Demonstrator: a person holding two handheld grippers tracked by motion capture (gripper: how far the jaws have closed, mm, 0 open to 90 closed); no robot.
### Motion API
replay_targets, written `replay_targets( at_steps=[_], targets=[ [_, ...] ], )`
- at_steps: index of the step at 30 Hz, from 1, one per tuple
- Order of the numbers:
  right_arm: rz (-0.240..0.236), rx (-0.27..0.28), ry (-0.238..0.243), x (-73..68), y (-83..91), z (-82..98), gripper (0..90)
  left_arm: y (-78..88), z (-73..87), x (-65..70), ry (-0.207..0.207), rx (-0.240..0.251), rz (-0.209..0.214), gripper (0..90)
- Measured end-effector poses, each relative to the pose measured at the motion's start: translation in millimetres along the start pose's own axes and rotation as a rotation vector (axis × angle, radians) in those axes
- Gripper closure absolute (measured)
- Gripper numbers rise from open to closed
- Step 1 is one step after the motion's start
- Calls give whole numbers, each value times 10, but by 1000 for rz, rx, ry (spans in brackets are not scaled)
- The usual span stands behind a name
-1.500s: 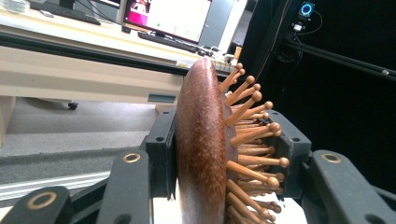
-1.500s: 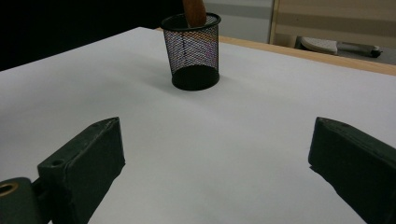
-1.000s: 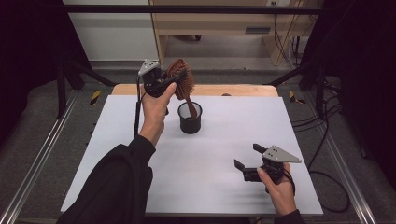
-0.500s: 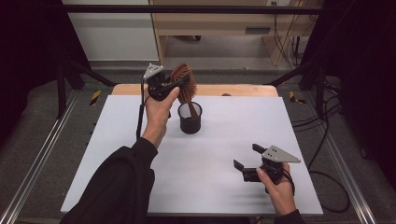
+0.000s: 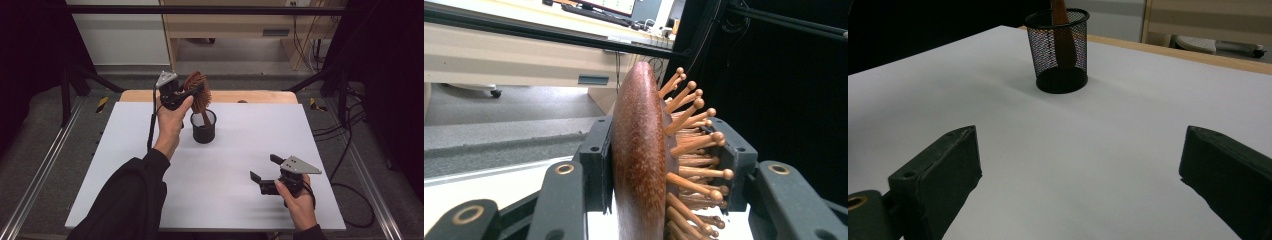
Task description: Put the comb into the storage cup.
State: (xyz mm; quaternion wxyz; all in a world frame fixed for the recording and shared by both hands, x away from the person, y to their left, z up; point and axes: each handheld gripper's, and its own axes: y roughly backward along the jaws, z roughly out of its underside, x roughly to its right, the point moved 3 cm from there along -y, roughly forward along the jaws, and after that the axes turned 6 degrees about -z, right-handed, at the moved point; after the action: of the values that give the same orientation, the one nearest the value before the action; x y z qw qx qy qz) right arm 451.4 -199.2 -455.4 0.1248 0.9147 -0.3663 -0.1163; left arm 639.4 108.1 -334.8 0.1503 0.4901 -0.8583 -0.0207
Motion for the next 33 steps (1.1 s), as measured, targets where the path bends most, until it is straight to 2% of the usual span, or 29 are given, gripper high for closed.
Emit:
replay_targets(
  at_steps=[7,33],
  targets=[
    [0,-2,0,0,0,2,35,-24,49,34,-22,-10,-6,515],
    [2,-2,2,4,-3,3,35,-63,152,23,-6,-27,3,515]
  ],
)
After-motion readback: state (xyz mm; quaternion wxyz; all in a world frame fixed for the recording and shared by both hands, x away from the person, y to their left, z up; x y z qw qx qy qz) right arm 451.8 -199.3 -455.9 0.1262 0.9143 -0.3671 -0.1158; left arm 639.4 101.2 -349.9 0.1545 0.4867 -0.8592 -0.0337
